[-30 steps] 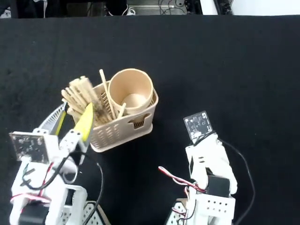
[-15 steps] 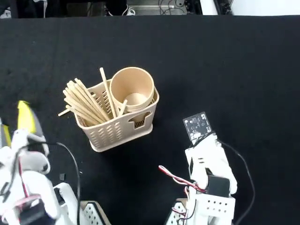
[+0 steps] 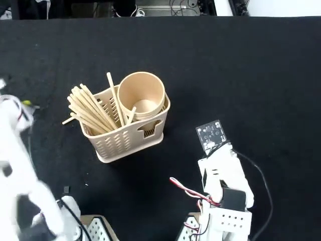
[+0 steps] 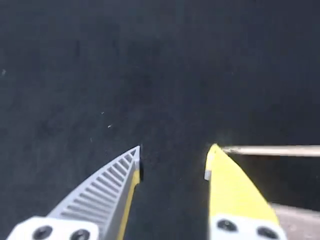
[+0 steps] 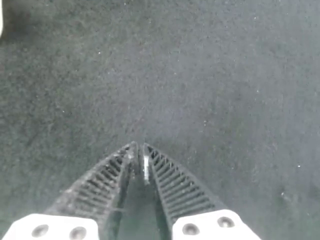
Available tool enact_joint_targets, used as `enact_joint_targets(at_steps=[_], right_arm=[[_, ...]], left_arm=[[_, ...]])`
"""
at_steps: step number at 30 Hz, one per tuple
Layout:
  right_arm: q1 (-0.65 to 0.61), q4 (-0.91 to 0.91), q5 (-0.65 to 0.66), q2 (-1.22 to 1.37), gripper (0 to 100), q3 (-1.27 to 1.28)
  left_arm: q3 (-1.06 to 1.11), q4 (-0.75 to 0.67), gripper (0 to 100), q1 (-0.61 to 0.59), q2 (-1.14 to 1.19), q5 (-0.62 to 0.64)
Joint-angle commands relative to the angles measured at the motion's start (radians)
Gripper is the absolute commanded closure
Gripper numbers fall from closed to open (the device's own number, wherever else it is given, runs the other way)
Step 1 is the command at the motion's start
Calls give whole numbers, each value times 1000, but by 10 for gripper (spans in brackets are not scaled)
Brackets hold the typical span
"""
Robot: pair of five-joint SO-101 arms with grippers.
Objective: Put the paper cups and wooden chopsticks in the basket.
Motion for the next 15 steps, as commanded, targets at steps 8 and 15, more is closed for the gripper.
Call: enact_joint_targets(at_steps=[8, 15], right_arm=[[-15, -12, 3, -74, 986, -22], [-15, -12, 3, -74, 985, -21]], left_arm=[[-584, 126, 784, 248, 824, -463], [-946, 250, 820, 338, 1206, -465]])
